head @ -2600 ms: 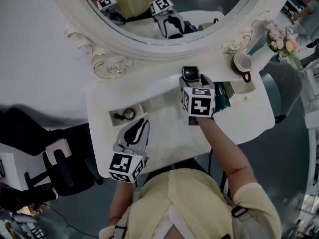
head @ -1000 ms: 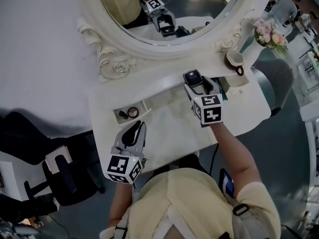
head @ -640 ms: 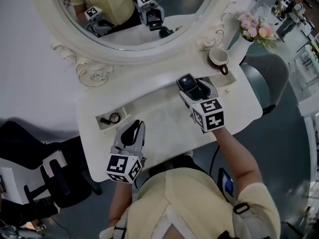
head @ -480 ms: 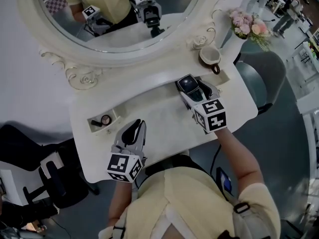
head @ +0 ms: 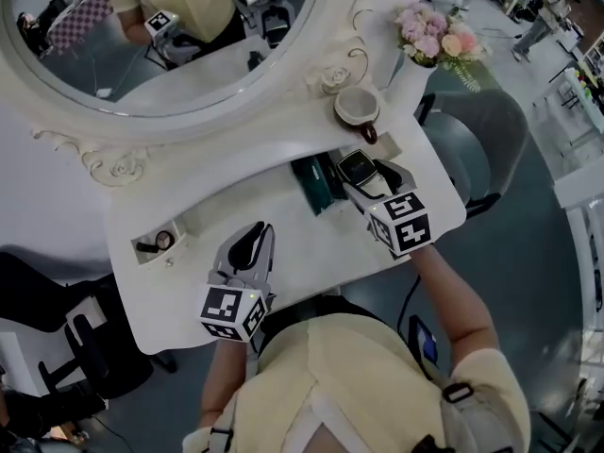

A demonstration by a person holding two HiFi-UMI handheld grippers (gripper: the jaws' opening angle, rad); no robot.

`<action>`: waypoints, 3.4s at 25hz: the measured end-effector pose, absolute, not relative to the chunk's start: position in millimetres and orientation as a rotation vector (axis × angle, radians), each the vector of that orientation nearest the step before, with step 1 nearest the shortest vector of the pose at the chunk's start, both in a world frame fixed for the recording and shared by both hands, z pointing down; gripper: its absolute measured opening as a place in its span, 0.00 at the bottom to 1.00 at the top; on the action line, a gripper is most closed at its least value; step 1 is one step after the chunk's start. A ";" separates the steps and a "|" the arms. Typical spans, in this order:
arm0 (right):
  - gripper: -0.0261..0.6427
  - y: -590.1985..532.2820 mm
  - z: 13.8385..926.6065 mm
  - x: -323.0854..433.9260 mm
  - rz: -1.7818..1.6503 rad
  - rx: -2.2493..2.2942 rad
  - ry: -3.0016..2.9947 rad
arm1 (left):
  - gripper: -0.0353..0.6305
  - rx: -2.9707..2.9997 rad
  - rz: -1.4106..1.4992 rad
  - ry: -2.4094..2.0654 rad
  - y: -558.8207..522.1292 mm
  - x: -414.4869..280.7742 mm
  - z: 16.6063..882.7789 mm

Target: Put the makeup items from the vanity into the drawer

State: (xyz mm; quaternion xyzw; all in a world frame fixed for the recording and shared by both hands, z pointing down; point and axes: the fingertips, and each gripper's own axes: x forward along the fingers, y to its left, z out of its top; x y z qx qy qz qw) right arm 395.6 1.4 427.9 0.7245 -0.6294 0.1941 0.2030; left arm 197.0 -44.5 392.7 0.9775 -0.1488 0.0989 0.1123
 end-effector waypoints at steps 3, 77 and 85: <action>0.50 10.4 433.7 413.9 0.589 2.005 -1.757 | 0.12 2.876 0.304 -0.421 -38.0 214.1 395.5; 0.42 4.7 455.1 488.2 1.008 1.688 -1.611 | 0.12 2.820 0.385 -0.374 -58.4 239.2 419.7; 0.33 10.8 436.5 459.3 0.945 1.811 -1.716 | 0.12 2.799 0.388 -0.369 -63.8 228.6 415.9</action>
